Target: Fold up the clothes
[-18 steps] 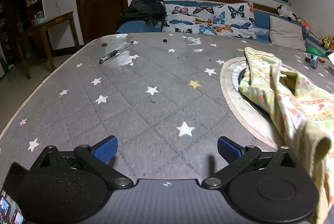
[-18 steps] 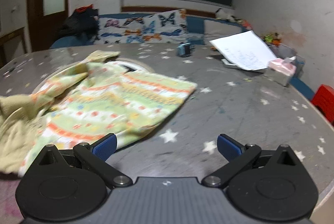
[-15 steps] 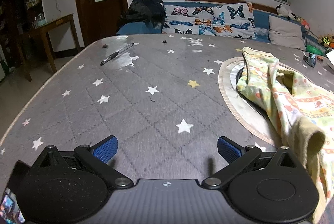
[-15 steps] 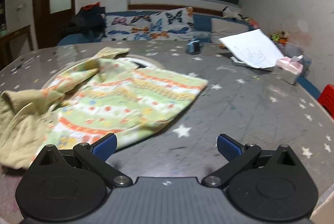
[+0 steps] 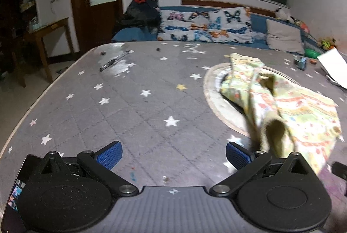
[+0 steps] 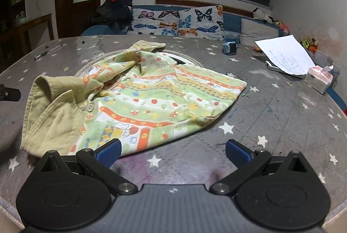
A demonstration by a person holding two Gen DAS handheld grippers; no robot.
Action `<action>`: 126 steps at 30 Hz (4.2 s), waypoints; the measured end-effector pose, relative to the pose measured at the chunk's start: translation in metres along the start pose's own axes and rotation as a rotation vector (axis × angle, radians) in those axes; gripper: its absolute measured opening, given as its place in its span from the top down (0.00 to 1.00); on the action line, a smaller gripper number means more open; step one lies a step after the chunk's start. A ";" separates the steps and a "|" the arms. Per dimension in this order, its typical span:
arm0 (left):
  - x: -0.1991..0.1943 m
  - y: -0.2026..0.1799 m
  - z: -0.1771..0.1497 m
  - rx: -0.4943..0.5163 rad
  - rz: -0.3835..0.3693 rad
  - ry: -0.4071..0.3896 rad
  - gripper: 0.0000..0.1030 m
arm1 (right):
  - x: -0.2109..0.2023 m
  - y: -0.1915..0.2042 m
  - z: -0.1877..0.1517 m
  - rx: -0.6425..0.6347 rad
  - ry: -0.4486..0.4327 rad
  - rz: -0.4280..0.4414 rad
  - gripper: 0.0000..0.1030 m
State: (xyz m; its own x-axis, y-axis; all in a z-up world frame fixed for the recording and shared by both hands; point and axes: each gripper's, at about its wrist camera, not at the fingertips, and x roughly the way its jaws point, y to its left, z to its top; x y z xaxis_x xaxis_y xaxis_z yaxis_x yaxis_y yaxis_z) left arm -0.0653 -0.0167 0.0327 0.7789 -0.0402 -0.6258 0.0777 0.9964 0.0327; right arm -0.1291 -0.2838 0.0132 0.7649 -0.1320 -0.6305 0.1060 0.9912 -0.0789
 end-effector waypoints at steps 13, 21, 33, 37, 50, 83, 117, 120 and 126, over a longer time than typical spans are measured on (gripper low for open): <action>-0.017 -0.039 -0.007 0.130 -0.048 0.000 0.00 | 0.000 -0.014 -0.009 0.030 0.060 0.057 0.00; -0.019 -0.048 -0.010 0.155 -0.040 0.027 0.00 | -0.004 -0.014 -0.012 0.041 0.051 0.080 0.00; -0.022 -0.057 -0.014 0.185 -0.036 0.047 0.00 | -0.015 -0.014 -0.011 0.028 0.020 0.098 0.00; -0.020 -0.058 -0.011 0.177 -0.044 0.053 0.00 | -0.017 -0.013 -0.008 0.019 0.012 0.100 0.00; -0.004 -0.061 -0.003 0.176 -0.050 0.089 0.00 | -0.005 -0.010 0.003 0.012 0.022 0.108 0.00; 0.040 -0.077 0.075 0.215 -0.106 0.041 0.00 | 0.060 -0.006 0.060 -0.034 0.057 0.159 0.15; 0.003 -0.027 0.081 0.326 -0.098 0.078 0.00 | 0.071 -0.003 0.074 -0.081 0.049 0.199 0.19; 0.006 -0.028 0.082 0.299 -0.105 0.068 0.00 | 0.068 -0.002 0.075 -0.075 0.042 0.201 0.19; 0.027 -0.046 0.090 0.269 -0.142 0.025 0.02 | 0.071 -0.005 0.077 -0.075 0.038 0.186 0.19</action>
State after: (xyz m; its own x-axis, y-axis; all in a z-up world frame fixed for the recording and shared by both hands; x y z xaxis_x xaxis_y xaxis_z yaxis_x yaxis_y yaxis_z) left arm 0.0084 -0.0700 0.0848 0.7333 -0.1725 -0.6576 0.3493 0.9255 0.1467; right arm -0.0267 -0.2987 0.0284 0.7422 0.0527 -0.6681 -0.0840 0.9964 -0.0147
